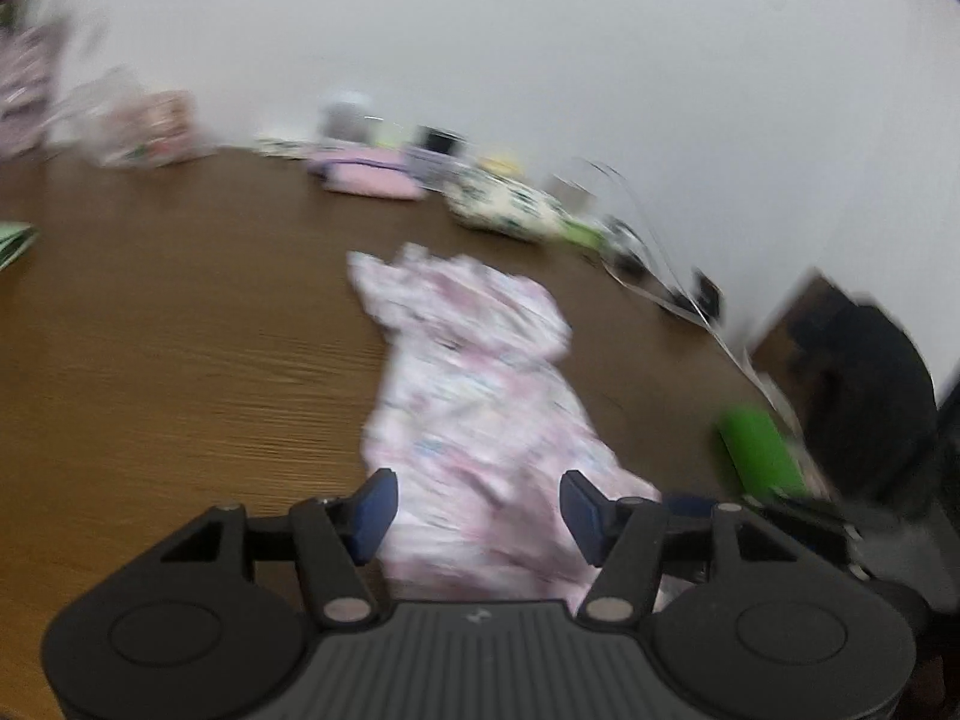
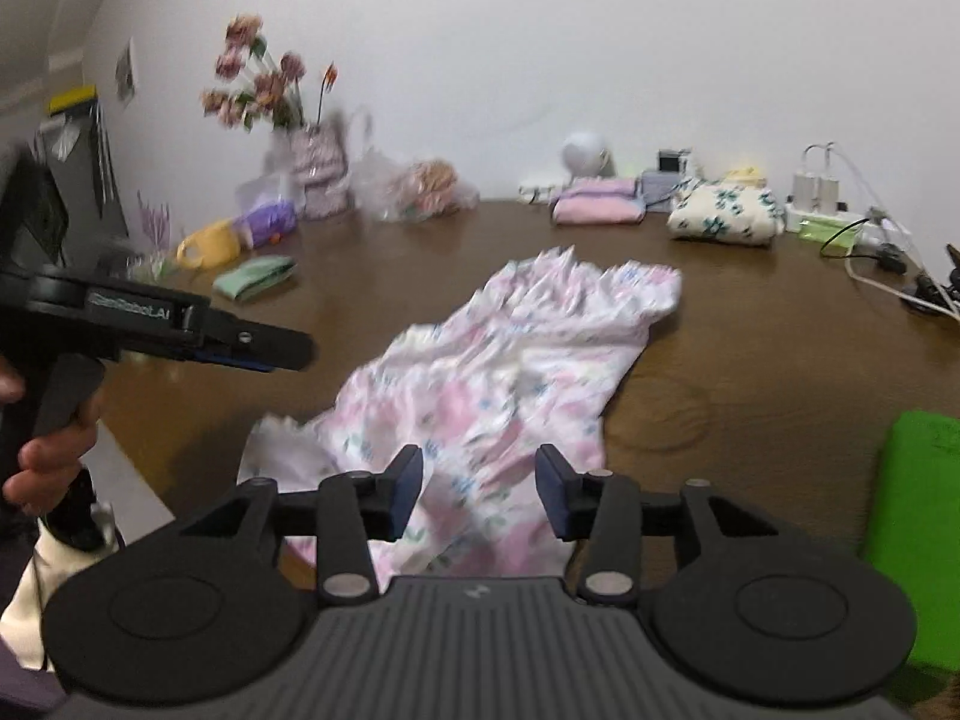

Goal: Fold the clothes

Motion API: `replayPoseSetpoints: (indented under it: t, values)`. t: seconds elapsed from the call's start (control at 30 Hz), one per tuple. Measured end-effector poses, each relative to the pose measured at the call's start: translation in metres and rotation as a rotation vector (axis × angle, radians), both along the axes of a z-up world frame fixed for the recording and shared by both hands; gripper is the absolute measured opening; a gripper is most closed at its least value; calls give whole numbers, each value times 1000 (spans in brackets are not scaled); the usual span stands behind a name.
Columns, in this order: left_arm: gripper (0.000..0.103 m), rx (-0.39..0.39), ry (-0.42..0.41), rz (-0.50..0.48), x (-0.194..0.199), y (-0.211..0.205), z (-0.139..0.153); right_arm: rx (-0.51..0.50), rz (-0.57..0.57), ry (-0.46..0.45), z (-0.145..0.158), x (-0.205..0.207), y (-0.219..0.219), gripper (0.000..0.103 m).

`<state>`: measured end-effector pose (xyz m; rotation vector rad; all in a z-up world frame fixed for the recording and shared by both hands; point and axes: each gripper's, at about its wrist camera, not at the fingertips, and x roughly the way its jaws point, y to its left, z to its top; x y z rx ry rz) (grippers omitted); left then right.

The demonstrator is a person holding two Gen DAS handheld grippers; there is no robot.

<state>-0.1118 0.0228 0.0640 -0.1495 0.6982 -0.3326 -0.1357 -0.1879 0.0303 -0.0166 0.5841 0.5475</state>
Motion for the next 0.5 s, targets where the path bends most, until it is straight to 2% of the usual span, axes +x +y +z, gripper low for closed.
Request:
replayPoseSetpoints:
  t: [0.07, 0.1, 0.13, 0.2, 0.23, 0.27, 0.3, 0.33, 0.37, 0.43, 0.5]
  values:
    - [62, 97, 0, 18, 3, -14, -10, -19, -12, 12, -7, 3, 5, 42]
    - [66, 117, -2, 30, 4, -16, -15, -21, -9, 18, -11, 5, 6, 43]
    - [71, 124, -1, 42, 6, -16, -20, -24, -5, 24, -15, 6, 7, 43]
    - [67, 97, 12, 42, 10, -12, -26, -4, -6, 43, -17, 9, 5, 43]
    - [54, 70, 20, 32, 11, -9, -27, 9, -7, 53, -19, 11, 3, 42]
    - [33, 38, 24, 10, 12, -5, -29, 21, -9, 63, -20, 12, 2, 41]
    - [22, 5, 26, -15, 14, -2, -32, 33, -10, 74, -21, 14, 1, 38]
    - [8, -27, 29, -41, 16, 1, -35, 45, -11, 84, -22, 15, -1, 27]
    - [8, -43, 33, -51, 18, 2, -39, 58, -12, 94, -23, 17, -2, 13]
    - [8, -51, 26, -56, 21, 3, -41, 85, -16, 126, -25, 22, -5, 12]
    - [12, -42, 30, -62, 21, 2, -40, 59, -33, 123, -28, 25, -5, 12]
